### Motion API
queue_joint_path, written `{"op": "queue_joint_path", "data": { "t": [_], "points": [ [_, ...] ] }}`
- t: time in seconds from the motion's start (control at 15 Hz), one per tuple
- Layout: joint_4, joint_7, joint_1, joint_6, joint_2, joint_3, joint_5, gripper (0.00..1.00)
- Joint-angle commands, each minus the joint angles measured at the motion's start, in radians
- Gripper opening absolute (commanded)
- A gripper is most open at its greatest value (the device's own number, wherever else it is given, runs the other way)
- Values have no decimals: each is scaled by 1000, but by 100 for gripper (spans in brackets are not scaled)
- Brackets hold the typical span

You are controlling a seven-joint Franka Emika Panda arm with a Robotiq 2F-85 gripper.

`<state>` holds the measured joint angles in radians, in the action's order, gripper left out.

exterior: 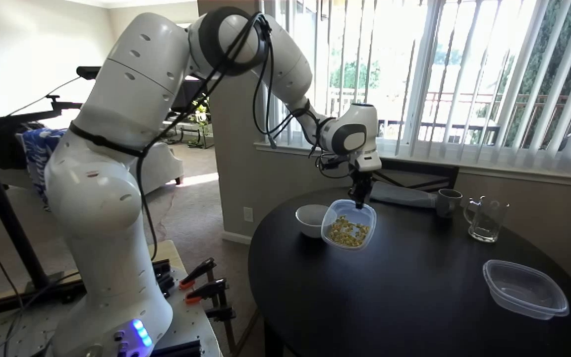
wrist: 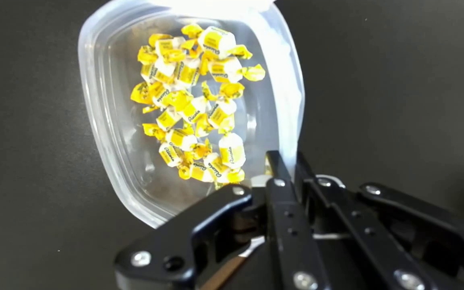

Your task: Pour the lunchbox's contents into the bowl

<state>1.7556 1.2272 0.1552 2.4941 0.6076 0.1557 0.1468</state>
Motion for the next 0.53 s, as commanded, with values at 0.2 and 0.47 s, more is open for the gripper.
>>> {"op": "queue_joint_path", "data": {
  "t": [0.2, 0.47],
  "points": [
    [126, -43, -2, -140, -129, -69, -29, 5],
    [207, -88, -2, -115, -203, -117, -16, 5]
  ]
}}
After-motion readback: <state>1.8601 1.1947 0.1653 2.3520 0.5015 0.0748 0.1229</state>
